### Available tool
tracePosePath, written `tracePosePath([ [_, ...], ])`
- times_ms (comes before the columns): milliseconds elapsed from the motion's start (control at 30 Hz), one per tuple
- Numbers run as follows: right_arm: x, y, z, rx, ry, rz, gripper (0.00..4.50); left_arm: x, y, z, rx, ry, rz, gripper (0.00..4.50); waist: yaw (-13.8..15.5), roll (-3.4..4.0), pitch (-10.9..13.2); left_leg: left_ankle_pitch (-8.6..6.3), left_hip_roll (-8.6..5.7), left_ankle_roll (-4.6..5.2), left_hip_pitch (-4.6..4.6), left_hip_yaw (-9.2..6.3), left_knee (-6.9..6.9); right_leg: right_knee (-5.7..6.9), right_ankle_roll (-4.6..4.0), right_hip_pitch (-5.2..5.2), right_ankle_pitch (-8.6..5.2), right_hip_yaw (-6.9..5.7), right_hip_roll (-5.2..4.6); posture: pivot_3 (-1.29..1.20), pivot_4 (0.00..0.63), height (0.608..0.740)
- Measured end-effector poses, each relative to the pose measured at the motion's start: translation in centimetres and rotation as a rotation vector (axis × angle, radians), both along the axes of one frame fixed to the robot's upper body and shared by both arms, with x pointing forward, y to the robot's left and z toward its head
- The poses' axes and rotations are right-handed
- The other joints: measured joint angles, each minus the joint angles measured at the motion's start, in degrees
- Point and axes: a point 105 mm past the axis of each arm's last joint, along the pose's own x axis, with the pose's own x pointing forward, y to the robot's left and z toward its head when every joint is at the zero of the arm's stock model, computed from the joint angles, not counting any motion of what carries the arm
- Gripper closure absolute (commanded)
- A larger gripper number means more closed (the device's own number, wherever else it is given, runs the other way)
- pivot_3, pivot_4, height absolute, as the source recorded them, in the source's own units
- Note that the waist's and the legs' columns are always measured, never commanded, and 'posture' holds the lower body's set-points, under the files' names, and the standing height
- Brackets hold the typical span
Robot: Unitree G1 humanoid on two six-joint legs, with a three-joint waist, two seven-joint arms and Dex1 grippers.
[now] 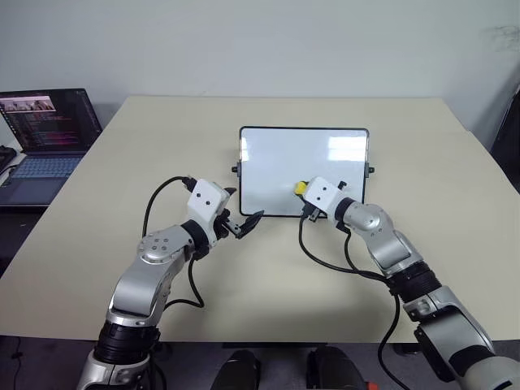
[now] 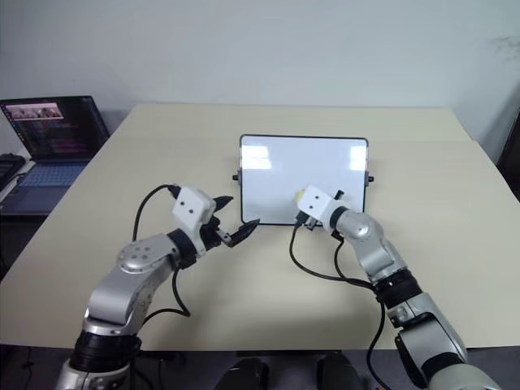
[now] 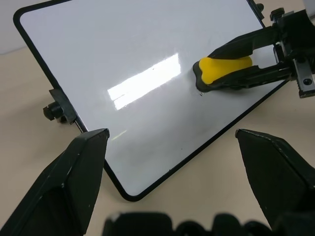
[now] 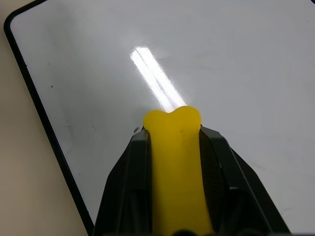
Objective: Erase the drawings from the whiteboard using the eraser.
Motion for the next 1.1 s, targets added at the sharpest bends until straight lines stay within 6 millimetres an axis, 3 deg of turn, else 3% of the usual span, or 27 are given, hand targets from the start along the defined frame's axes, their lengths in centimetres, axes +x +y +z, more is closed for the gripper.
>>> tracePosePath([
  [267, -0.4, -2.1, -0.3, -0.012, 0.002, -0.032, 3.5, 0.0, 0.1, 0.1, 0.007, -0.002, 0.0, 0.0, 0.1, -0.03, 0.0, 0.01, 0.01, 0.01, 0.01, 0.01, 0.0, -0.02, 0.01, 0.03, 0.0, 0.0, -0.03, 0.0, 0.15, 0.74],
  [633, -1.0, -2.5, -0.6, 0.004, 0.014, -0.054, 3.5, 0.0, 0.3, 0.1, 0.016, -0.002, -0.001, 0.0, 0.0, -0.06, 0.0, 0.0, 0.05, 0.0, 0.0, 0.0, -0.02, -0.06, 0.01, 0.01, 0.0, 0.04, -0.04, 0.0, 0.15, 0.74],
  [1100, -0.6, 2.9, -1.1, 0.1, 0.06, -0.015, 3.5, 0.1, 0.9, 0.3, 0.026, -0.009, 0.019, 0.0, -3.3, -0.11, 0.0, 0.0, 0.43, -0.03, 0.18, 0.24, -0.06, 0.02, -0.11, -0.06, 0.1, 0.11, 0.18, 0.0, 0.15, 0.74],
])
